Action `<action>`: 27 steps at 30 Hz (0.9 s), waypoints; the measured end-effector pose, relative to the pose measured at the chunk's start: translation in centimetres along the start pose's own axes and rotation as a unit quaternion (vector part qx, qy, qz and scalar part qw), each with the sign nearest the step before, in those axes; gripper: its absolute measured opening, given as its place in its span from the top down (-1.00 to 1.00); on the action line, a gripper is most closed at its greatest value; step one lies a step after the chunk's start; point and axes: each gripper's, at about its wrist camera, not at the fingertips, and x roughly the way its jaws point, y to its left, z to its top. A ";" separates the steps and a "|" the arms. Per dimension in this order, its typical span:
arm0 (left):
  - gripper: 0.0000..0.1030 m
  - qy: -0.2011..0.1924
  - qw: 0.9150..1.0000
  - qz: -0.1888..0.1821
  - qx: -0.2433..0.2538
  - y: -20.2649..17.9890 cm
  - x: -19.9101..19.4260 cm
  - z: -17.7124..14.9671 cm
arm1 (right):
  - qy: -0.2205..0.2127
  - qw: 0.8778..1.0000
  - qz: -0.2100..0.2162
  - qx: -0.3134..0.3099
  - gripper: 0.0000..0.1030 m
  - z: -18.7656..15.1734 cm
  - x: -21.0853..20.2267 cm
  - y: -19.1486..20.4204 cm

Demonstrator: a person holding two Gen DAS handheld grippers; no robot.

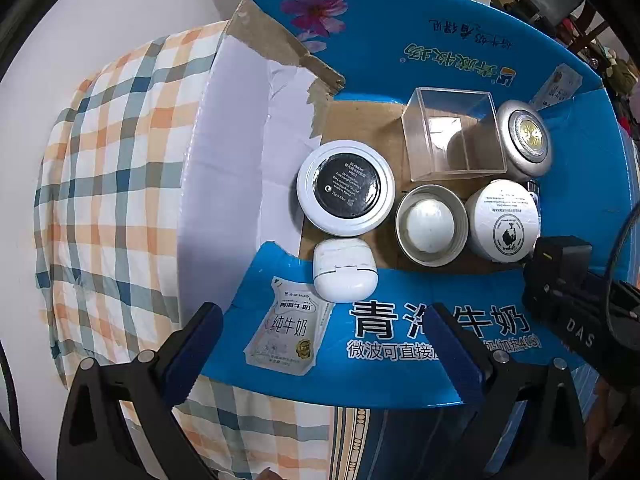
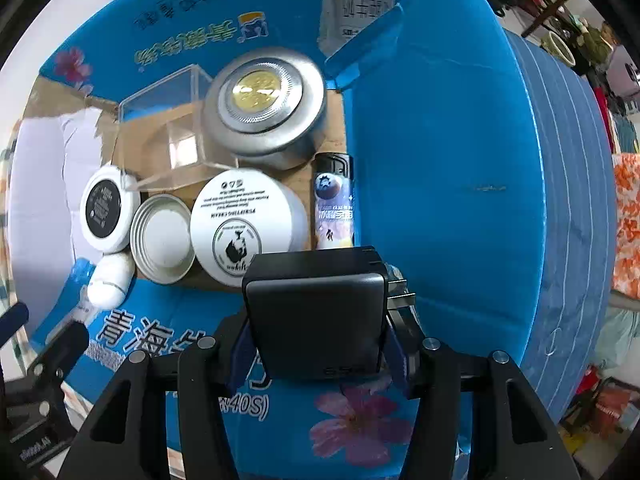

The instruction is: Organize rigid objects

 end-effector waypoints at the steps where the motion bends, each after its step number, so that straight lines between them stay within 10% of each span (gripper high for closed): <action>1: -1.00 0.000 1.000 0.000 0.000 0.0 0.0 0.0 | 0.001 1.000 -0.001 0.000 -0.12 0.1 0.1 -0.1; 7: -1.00 0.000 1.000 0.001 -0.004 0.2 -0.2 0.0 | 0.010 1.000 -0.003 -0.005 -0.15 0.4 0.4 -0.1; 11: -1.00 -0.013 1.000 -0.003 -0.008 0.5 -1.7 -0.7 | 0.005 1.000 0.015 -0.016 -0.68 -0.1 -1.2 0.5; 17: -1.00 -0.031 0.999 -0.010 -0.009 1.0 -5.6 -3.2 | -0.022 0.998 0.007 -0.056 -0.91 -3.3 -6.0 0.9; 27: -1.00 -0.057 0.998 -0.030 -0.010 1.2 -12.2 -8.9 | -0.066 0.996 0.037 -0.055 -1.00 -11.0 -15.2 -0.7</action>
